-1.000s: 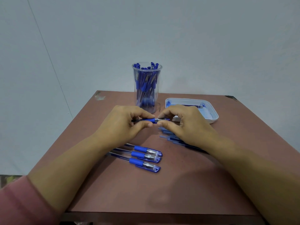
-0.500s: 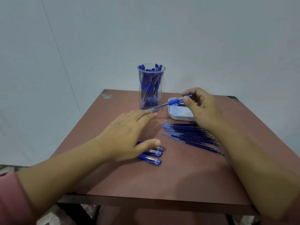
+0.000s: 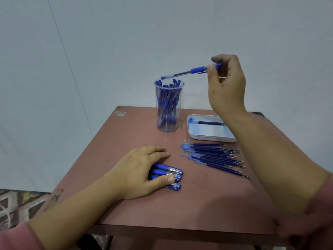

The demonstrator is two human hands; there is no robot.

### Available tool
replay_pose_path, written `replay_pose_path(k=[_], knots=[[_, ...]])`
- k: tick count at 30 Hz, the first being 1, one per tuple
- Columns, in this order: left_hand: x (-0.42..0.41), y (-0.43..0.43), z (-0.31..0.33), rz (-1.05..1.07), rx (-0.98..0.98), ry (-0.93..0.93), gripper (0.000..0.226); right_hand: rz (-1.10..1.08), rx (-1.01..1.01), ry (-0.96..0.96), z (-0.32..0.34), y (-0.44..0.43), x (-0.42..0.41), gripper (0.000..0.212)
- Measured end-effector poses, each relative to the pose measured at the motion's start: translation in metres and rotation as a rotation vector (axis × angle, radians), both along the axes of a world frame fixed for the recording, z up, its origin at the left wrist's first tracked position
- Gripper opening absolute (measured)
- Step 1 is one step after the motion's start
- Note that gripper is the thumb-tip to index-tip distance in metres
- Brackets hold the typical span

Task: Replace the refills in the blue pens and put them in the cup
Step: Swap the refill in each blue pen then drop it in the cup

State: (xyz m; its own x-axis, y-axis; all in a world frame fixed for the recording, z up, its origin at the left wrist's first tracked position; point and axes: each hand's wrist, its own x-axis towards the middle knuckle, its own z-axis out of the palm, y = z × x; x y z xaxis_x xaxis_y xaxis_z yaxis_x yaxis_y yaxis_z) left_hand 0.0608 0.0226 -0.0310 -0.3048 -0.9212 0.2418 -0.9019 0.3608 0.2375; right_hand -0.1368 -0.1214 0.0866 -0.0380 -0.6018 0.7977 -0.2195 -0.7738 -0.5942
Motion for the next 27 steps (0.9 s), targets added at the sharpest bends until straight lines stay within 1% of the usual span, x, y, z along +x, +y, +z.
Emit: replay_pose_path(k=[3,6,11,13,15,19,21,24,27], knots=[[0.0,-0.001,-0.001,0.008,-0.003,0.015,0.081,-0.016,-0.022,0.057,0.008,-0.014,0.009,0.021],[-0.001,-0.001,-0.001,0.016,-0.001,0.024,0.082,-0.033,-0.018,0.211,0.012,-0.028,0.02,0.019],[-0.001,0.0,0.0,0.02,-0.007,0.023,0.081,0.005,0.041,0.443,0.001,-0.042,0.041,0.012],[-0.001,-0.001,0.0,0.019,-0.008,0.031,0.081,-0.005,0.067,0.551,-0.008,-0.046,0.044,0.019],[0.0,-0.002,-0.001,0.02,-0.004,0.039,0.082,-0.015,0.085,0.582,-0.013,-0.047,0.042,0.025],[0.0,-0.002,-0.001,0.026,0.0,0.041,0.081,-0.005,0.055,0.532,-0.015,-0.035,0.029,0.023],[0.0,-0.002,-0.001,0.025,0.0,0.038,0.082,0.01,0.045,0.539,-0.018,-0.023,0.019,0.023],[0.0,-0.001,0.0,0.023,-0.011,0.038,0.083,0.065,0.07,0.626,-0.031,0.001,0.001,0.022],[0.0,-0.002,0.0,0.023,-0.021,0.026,0.081,0.193,0.172,0.775,-0.05,0.031,-0.017,0.017]])
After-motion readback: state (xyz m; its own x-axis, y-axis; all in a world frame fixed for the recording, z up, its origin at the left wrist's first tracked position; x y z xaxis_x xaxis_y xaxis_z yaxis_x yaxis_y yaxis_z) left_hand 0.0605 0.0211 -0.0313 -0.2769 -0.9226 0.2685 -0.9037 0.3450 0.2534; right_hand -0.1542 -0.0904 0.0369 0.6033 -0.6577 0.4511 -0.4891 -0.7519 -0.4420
